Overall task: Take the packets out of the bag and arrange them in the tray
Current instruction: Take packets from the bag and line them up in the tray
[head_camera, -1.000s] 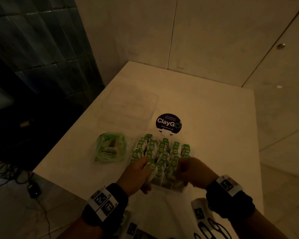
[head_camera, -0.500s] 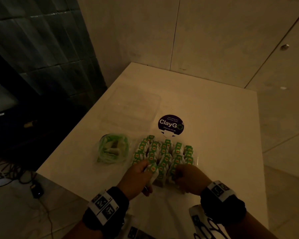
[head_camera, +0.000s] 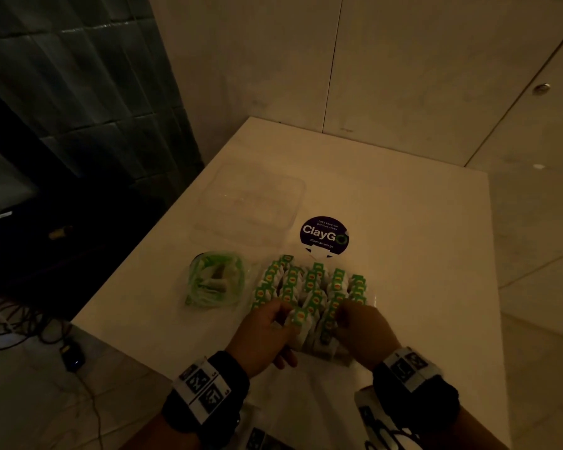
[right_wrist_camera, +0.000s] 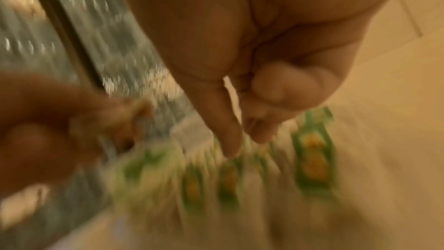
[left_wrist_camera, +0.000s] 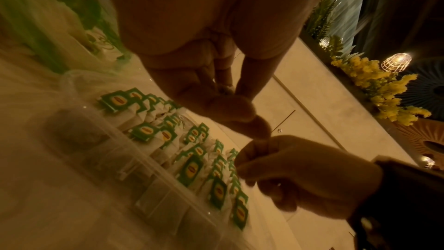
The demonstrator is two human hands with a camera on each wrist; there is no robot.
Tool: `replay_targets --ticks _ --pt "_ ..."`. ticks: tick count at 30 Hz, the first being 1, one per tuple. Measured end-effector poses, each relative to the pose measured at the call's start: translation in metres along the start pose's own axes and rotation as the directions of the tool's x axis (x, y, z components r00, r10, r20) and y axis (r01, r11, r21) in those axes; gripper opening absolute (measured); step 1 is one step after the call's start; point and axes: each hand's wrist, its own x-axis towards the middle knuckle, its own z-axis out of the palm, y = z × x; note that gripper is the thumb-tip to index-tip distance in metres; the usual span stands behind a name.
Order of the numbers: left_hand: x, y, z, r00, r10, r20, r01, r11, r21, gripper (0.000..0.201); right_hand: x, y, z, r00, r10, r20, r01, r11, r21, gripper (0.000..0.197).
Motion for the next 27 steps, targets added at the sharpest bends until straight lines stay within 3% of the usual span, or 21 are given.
replay_targets --ticks 2,4,5,8,11,13,16,18,21,27 --pt "0.003 0.000 0.001 1.000 0.022 0.018 -0.022 1.000 0.017 0.015 -0.006 0.001 -0.014 1.000 -0.029 0.011 0.024 0.962 0.272 0.005" --pt "0.005 0.004 0.007 0.998 0.036 0.056 -0.037 0.999 0.021 0.015 -0.017 -0.003 -0.027 0.991 -0.082 0.103 0.004 0.803 0.596 0.006" --pt "0.005 0.007 0.011 0.996 0.043 0.079 -0.044 0.999 0.021 0.014 -0.021 -0.006 -0.032 0.984 -0.129 0.127 0.010 0.737 0.676 0.009" --pt "0.007 0.015 0.024 0.992 0.054 0.113 -0.056 0.998 0.018 0.017 -0.027 -0.003 -0.036 0.979 -0.199 0.050 0.137 0.814 0.565 0.003" --pt "0.005 0.014 0.029 0.992 0.065 0.109 -0.085 0.978 0.192 0.016 -0.022 0.015 -0.035 0.992 -0.112 -0.062 0.127 0.924 0.360 0.005" --pt "0.003 0.011 0.029 0.985 0.047 0.169 -0.111 0.913 0.393 0.016 -0.020 0.029 -0.033 0.993 -0.093 -0.072 0.105 0.976 0.191 0.008" --pt "0.004 0.003 0.030 0.944 -0.060 0.325 -0.172 0.750 0.639 0.034 -0.020 0.037 -0.019 0.994 -0.092 0.051 0.092 0.996 0.000 0.016" --pt "0.007 -0.005 0.032 0.917 -0.084 0.390 -0.230 0.688 0.688 0.037 -0.021 0.034 -0.010 0.992 -0.065 0.112 0.064 0.998 0.010 0.019" --pt "0.013 -0.013 0.036 0.917 -0.118 0.382 -0.210 0.670 0.712 0.037 -0.019 0.028 -0.001 0.987 -0.024 0.160 0.024 1.000 0.001 0.025" --pt "0.017 -0.020 0.044 0.912 -0.122 0.391 -0.230 0.637 0.736 0.040 -0.017 0.023 0.000 0.988 -0.036 0.149 0.049 0.995 -0.089 0.026"
